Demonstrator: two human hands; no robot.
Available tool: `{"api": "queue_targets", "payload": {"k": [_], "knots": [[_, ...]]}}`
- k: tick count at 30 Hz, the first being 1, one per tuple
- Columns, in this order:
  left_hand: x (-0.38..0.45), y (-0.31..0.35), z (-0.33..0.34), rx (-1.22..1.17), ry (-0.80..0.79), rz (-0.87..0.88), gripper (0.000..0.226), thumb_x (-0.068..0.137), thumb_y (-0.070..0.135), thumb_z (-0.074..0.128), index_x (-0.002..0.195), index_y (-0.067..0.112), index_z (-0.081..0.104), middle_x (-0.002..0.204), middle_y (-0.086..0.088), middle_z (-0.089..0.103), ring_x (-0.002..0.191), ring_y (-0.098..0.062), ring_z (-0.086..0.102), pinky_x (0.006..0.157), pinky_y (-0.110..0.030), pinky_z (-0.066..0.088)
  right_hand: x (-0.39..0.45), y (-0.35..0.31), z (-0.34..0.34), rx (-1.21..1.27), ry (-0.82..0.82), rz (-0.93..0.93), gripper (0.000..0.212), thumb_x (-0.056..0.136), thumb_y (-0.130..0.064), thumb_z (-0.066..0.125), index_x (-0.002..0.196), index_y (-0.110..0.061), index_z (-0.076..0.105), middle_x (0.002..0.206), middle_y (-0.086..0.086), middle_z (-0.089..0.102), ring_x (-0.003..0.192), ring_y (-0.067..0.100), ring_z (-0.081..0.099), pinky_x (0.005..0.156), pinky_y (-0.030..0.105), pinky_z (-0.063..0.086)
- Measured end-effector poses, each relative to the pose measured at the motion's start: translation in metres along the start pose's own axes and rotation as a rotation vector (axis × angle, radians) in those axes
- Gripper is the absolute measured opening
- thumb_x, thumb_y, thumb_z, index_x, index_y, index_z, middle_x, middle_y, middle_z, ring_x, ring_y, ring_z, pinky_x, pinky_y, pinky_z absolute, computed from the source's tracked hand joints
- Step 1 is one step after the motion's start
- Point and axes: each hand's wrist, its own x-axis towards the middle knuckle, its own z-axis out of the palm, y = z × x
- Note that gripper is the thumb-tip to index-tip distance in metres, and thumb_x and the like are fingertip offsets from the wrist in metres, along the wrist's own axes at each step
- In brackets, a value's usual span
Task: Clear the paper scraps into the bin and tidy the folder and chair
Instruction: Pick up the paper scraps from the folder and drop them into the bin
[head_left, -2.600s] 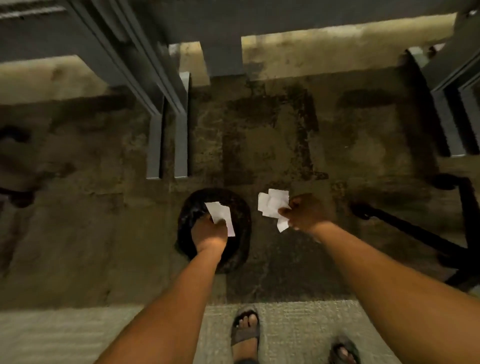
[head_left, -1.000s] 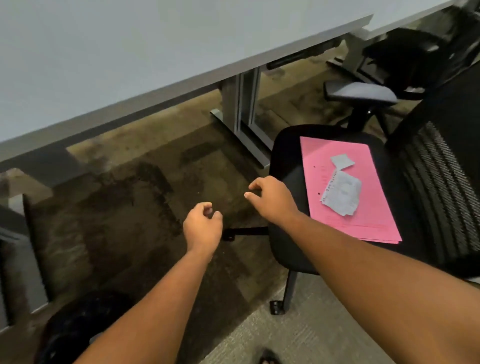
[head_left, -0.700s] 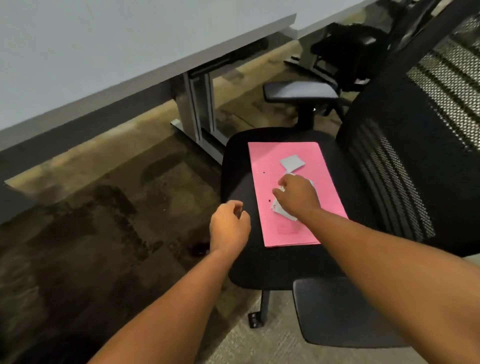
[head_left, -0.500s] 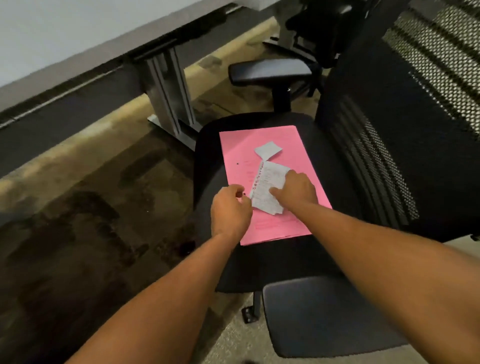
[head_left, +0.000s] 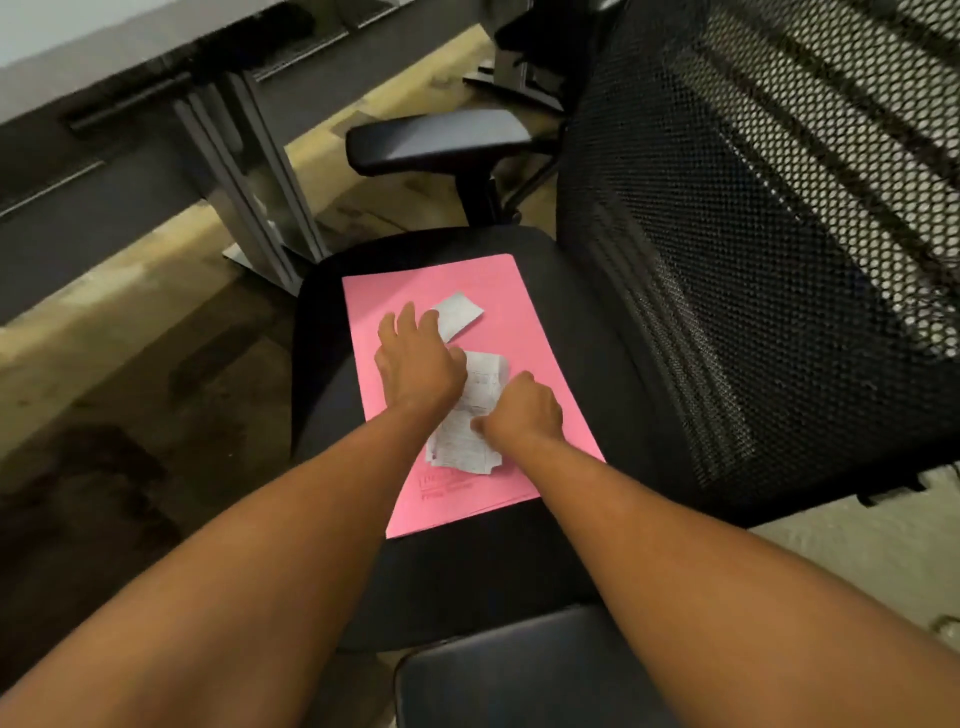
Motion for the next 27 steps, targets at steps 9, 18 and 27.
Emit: {"api": "queue_targets", "payload": {"k": [9,18,27], "knots": [[0.023,0.006,0.004,0.237,-0.101,0.148,0.036,0.089,0.029,0.058,0.123,0.017,0.057,0.121,-0.009,0.058,0.109,-0.032,0.048,0.087,-0.044,0.042,-0.007,0.013,-0.004,-0.043,-0.064,0.022,0.035,0.084,-0.025,0.074,0.116,-0.012,0.064,0.116,0.01,0.059,0.09,0.026,0.063,0.055,0.025,0.04],[0.002,-0.044,-0.031,0.129,0.067,0.155,0.027,0.088,0.006,0.044,0.098,0.011,0.068,0.091,-0.009,0.065,0.09,-0.03,0.055,0.06,-0.039,0.042,-0.018,-0.001,-0.01,0.077,0.061,0.002,0.021,0.09,-0.014,0.058,0.108,-0.01,0.065,0.108,0.011,0.069,0.096,0.031,0.066,0.066,0.032,0.051],[-0.054,-0.124,-0.094,-0.222,0.245,-0.13,0.019,0.095,0.022,0.052,0.097,0.015,0.07,0.093,-0.003,0.058,0.078,-0.019,0.056,0.067,-0.027,0.039,-0.061,-0.079,0.023,0.245,0.117,-0.133,0.019,0.093,-0.018,0.06,0.108,-0.006,0.066,0.113,0.012,0.068,0.095,0.031,0.066,0.075,0.044,0.058]]}}
